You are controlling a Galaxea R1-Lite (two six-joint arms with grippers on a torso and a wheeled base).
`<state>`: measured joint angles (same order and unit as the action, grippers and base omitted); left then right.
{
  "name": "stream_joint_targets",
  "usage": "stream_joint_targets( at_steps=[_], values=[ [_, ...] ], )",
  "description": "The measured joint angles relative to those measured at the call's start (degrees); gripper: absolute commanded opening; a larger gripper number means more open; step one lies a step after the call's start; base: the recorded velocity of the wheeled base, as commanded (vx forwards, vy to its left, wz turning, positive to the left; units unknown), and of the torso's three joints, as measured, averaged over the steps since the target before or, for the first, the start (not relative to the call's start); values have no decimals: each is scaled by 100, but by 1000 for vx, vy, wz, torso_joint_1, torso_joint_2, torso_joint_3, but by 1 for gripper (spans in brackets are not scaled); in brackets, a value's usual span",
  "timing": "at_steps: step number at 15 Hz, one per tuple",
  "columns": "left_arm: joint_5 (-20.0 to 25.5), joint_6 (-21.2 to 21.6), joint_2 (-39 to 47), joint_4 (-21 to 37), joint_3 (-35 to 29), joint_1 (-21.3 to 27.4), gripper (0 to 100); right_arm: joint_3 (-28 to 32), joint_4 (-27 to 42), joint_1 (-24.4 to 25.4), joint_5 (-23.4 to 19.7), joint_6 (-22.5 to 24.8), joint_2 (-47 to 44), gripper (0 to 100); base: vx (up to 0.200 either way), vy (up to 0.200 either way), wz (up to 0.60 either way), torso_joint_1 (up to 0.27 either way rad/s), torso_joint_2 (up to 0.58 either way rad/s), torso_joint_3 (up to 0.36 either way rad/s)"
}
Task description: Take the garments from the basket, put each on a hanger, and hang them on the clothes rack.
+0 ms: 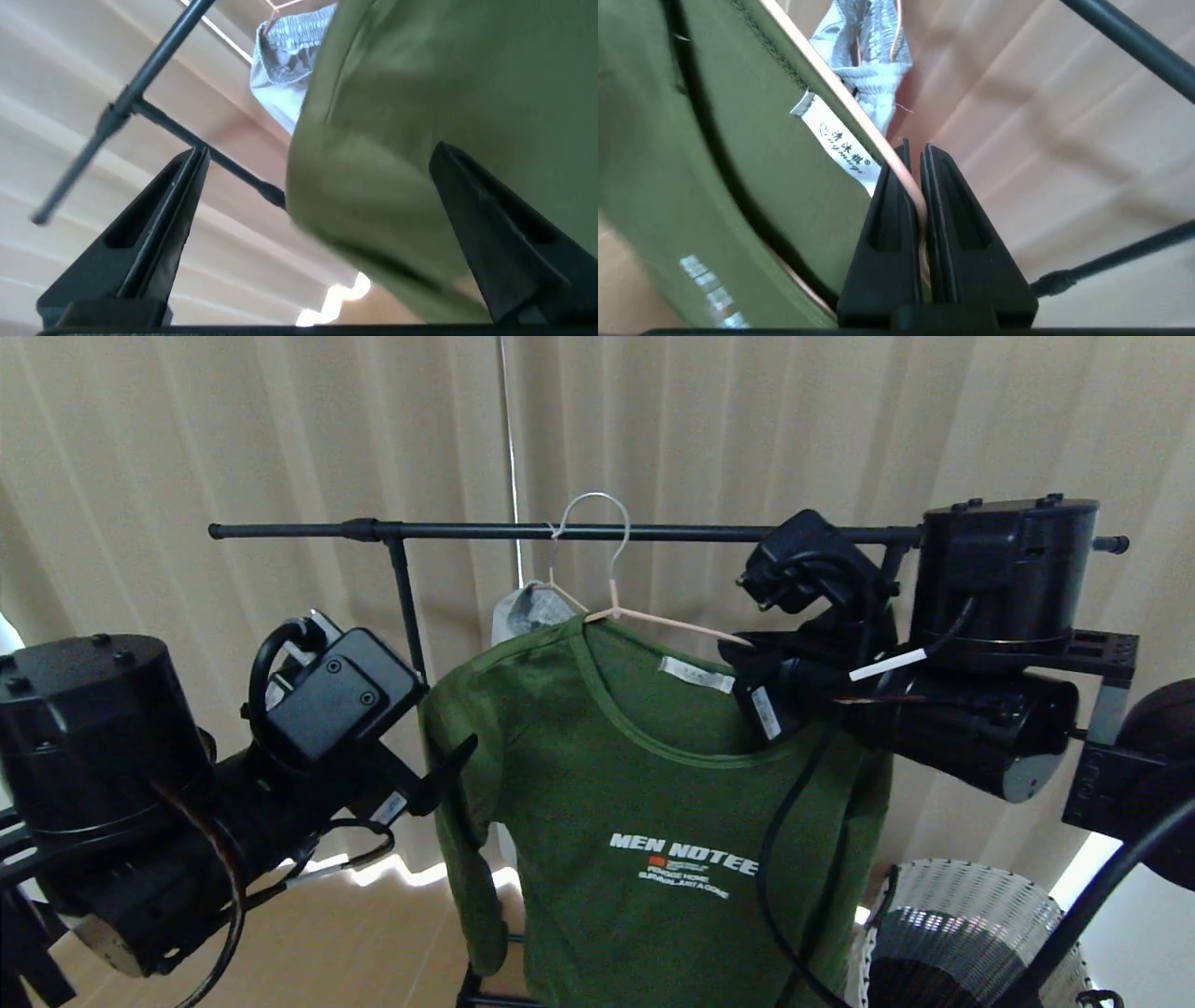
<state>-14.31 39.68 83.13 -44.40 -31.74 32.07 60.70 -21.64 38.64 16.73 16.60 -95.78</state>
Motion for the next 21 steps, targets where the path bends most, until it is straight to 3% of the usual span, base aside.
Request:
stream_joint_targets(
  at_steps=[4, 7, 11, 13, 18, 21],
  values=[
    [0, -194, -315, 135, 385, -7, 100, -458, -1, -321, -4, -139, 510, 0, 0, 0, 0, 0, 0, 0],
    [180, -541, -523, 690, 463, -118, 100, -709, 5, -610, -26, -150, 896, 0, 0, 0, 0, 0, 0, 0],
    [1634, -818, -774, 1085, 564, -752, 100, -957, 0, -681, -171, -188, 1362, 0, 0, 0, 0, 0, 0, 0],
    [2236, -878, -805, 1104, 553, -992, 100, -990, -9, -684, -581, -188, 1499, 0, 0, 0, 0, 0, 0, 0],
    [2271, -922, -542, 1076, 280, -1083, 100, -1029, -419, -651, -1115, -194, 1602, 0, 0, 0, 0, 0, 0, 0],
    [2267, -1136, -389, 1065, 208, -1104, 100, -1117, -468, -642, -1224, -194, 1632, 0, 0, 0, 0, 0, 0, 0]
  ],
)
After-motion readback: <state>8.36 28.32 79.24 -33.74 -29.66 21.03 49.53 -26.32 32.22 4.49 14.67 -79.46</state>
